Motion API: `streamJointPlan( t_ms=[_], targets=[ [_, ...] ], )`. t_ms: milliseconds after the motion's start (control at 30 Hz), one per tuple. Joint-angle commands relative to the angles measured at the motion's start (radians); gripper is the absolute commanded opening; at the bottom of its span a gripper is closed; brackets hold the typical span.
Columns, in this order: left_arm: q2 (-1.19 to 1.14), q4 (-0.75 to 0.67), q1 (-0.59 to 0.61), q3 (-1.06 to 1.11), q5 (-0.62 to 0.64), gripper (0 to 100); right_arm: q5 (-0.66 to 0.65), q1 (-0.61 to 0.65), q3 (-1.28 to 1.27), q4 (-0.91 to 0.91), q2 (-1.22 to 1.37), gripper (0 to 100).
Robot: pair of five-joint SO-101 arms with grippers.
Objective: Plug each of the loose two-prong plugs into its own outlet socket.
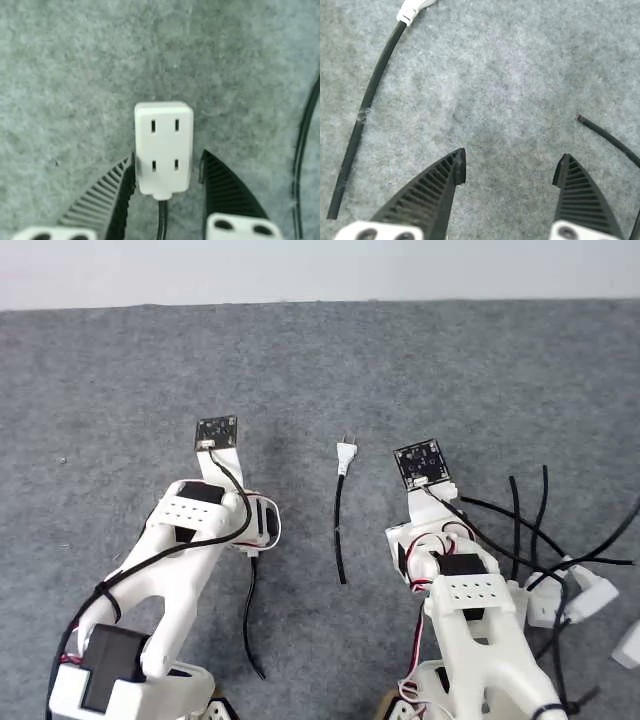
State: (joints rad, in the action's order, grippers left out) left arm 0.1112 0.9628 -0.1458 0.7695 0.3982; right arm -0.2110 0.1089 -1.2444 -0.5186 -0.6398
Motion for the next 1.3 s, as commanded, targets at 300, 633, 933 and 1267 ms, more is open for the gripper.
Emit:
streamJointPlan(
  t_ms=[300, 633, 933, 1267],
  targets=[
    [0.565, 0.084, 0.180, 0.173, -0.157, 29, -0.009, 0.001, 0.005, 0.012, -0.025, 28.4],
    [0.585, -0.184, 0.440, 0.390, -0.161, 29, 0.046, 0.140, 0.048, -0.213, -0.124, 28.4],
    [0.529, -0.252, 0.404, 0.398, -0.153, 29, 0.212, 0.363, 0.040, -0.236, -0.246, 28.4],
    [0.410, -0.298, 0.387, 0.337, -0.152, 29, 0.178, 0.524, 0.063, -0.128, -0.007, 11.0]
  ],
)
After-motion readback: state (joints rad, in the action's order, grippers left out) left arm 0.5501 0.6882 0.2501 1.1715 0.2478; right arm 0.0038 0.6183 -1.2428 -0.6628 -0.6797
